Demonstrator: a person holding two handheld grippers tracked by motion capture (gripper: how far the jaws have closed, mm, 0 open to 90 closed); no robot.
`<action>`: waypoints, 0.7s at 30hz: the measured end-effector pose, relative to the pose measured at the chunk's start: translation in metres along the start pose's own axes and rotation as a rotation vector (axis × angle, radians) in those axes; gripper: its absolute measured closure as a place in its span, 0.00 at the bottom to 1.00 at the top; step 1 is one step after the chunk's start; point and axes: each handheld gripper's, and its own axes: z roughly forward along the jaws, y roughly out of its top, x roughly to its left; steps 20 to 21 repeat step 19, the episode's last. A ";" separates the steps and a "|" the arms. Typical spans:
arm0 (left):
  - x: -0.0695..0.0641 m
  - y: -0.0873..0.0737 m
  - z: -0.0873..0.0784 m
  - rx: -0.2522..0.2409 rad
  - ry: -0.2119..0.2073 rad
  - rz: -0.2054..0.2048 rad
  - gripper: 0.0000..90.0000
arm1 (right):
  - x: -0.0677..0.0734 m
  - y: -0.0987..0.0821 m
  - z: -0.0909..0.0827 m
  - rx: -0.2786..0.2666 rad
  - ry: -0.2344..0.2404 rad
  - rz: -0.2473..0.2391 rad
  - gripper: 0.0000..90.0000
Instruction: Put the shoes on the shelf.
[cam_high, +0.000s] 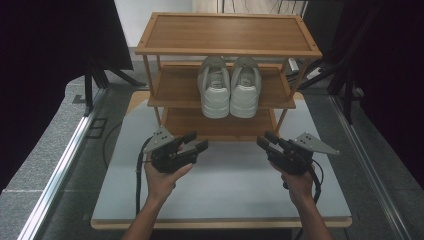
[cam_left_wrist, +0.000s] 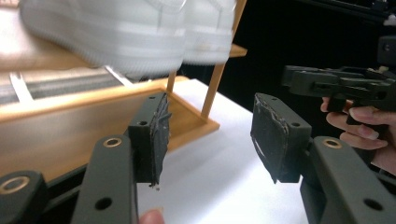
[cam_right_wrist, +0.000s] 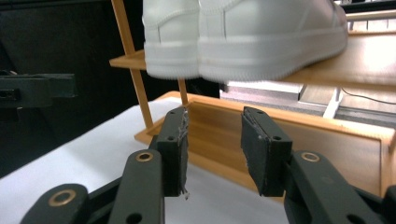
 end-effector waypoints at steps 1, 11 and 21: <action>0.003 -0.005 -0.003 0.004 0.005 -0.015 0.52 | -0.001 -0.004 -0.002 0.001 -0.002 0.000 0.67; 0.029 -0.033 -0.027 0.021 0.056 -0.056 0.48 | -0.009 -0.036 -0.012 -0.009 -0.024 0.068 0.64; 0.028 -0.039 -0.025 0.052 0.055 -0.045 0.46 | -0.006 -0.039 -0.017 -0.013 -0.025 0.047 0.59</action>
